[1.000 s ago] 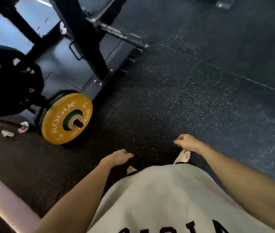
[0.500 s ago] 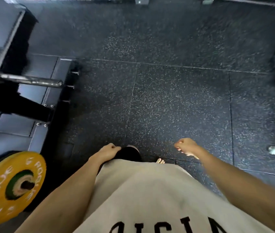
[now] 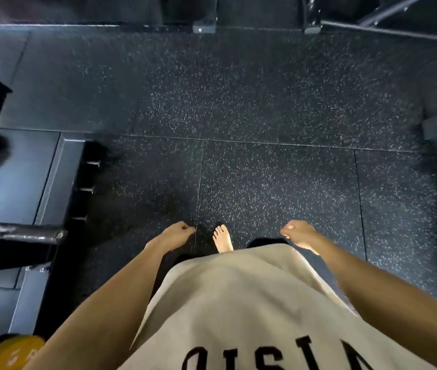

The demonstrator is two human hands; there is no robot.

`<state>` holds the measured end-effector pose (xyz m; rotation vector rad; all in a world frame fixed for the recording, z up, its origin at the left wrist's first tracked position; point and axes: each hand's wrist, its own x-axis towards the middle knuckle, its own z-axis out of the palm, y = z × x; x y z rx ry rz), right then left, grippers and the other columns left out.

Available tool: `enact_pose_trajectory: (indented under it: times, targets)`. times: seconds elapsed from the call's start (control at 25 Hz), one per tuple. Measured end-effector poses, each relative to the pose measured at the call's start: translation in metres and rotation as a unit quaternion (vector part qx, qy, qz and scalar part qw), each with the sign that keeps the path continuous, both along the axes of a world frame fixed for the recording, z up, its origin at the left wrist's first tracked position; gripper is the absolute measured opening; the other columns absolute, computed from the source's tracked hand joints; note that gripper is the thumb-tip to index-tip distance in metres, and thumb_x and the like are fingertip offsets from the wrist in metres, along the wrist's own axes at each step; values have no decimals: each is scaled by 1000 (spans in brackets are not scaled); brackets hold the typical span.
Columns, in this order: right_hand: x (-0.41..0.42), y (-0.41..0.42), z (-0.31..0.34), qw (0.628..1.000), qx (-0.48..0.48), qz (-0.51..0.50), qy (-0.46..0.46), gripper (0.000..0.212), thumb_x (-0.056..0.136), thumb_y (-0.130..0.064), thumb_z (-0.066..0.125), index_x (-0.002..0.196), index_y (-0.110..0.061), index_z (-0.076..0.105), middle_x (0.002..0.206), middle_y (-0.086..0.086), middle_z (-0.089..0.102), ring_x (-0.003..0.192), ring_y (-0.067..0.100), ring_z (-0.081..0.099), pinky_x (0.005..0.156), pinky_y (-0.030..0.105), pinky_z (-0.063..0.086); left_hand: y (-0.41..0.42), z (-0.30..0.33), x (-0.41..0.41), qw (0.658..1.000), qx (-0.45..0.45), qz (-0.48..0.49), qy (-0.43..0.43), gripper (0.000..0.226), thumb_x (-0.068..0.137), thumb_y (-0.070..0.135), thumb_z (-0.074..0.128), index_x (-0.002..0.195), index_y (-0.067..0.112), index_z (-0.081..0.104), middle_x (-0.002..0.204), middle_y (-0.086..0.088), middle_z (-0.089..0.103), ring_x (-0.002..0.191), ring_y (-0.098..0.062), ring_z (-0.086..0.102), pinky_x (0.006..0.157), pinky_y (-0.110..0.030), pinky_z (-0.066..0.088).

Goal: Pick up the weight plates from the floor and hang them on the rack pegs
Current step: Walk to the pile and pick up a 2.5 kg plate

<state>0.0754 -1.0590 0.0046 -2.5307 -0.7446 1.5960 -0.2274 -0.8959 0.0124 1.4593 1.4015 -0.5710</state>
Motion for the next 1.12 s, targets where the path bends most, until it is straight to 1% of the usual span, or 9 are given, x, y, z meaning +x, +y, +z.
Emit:
enact_pose_trajectory:
  times: [0.12, 0.28, 0.4, 0.48, 0.56, 0.64, 0.8, 0.96, 1.12]
  targets:
    - [28, 88, 4, 1000, 22, -2, -19, 35, 93, -18, 55, 110, 11, 62, 114, 28, 64, 106, 40, 61, 87, 43, 48, 81, 1, 24, 1000, -8, -7, 14, 37, 100, 43, 46, 124, 15, 54, 91, -3, 56, 81, -18, 53, 77, -33, 42]
    - [69, 214, -1, 1000, 4, 24, -18, 40, 96, -24, 53, 118, 10, 59, 122, 25, 62, 114, 39, 58, 97, 43, 44, 183, -7, 52, 999, -16, 26, 28, 36, 101, 39, 47, 125, 13, 54, 99, -8, 58, 92, -24, 58, 80, -33, 43]
    - [98, 311, -2, 998, -5, 56, -15, 36, 96, -25, 53, 117, 4, 61, 121, 19, 64, 113, 35, 58, 95, 40, 44, 255, -16, 67, 998, -15, 52, 38, 36, 101, 38, 48, 124, 12, 55, 112, -11, 61, 105, -30, 60, 90, -38, 48]
    - [120, 386, -7, 995, -7, 101, 3, 30, 97, -21, 51, 117, -2, 64, 120, 16, 64, 112, 32, 58, 92, 37, 45, 307, -15, 76, 995, -12, 89, 49, 37, 100, 38, 49, 123, 10, 56, 113, -13, 62, 100, -29, 59, 87, -37, 47]
    - [137, 467, -3, 989, -12, 149, 0, 27, 96, -20, 49, 108, -3, 67, 113, 14, 66, 109, 30, 59, 81, 32, 46, 355, -13, 86, 989, 1, 135, 55, 38, 99, 36, 50, 122, 7, 57, 119, -14, 61, 101, -28, 57, 90, -36, 45]
    - [144, 540, 7, 978, -16, 208, -17, 23, 93, -26, 56, 97, -7, 68, 101, 8, 66, 102, 28, 61, 71, 28, 41, 397, -7, 91, 978, 23, 196, 63, 38, 97, 37, 51, 119, 7, 58, 121, -14, 61, 103, -29, 56, 91, -36, 45]
    - [141, 675, 17, 962, -23, 271, -8, 22, 91, -32, 60, 103, -15, 67, 106, 4, 66, 102, 25, 60, 85, 31, 45, 472, -14, 94, 956, 13, 286, 69, 41, 99, 39, 48, 122, 7, 57, 123, -13, 59, 112, -31, 56, 87, -34, 43]
    - [113, 811, 2, 940, -16, 342, -5, 20, 92, -29, 59, 103, -13, 66, 111, 8, 66, 104, 25, 60, 92, 36, 46, 563, -32, 77, 938, -26, 342, 53, 41, 100, 39, 47, 122, 5, 54, 106, -11, 57, 100, -31, 60, 83, -39, 53]
    - [63, 952, 1, 911, -18, 412, -10, 22, 94, -28, 57, 108, -13, 65, 115, 6, 63, 103, 22, 56, 91, 34, 44, 677, -29, 39, 920, -25, 389, 32, 39, 101, 38, 45, 123, 7, 53, 111, -11, 58, 92, -25, 55, 81, -35, 52]
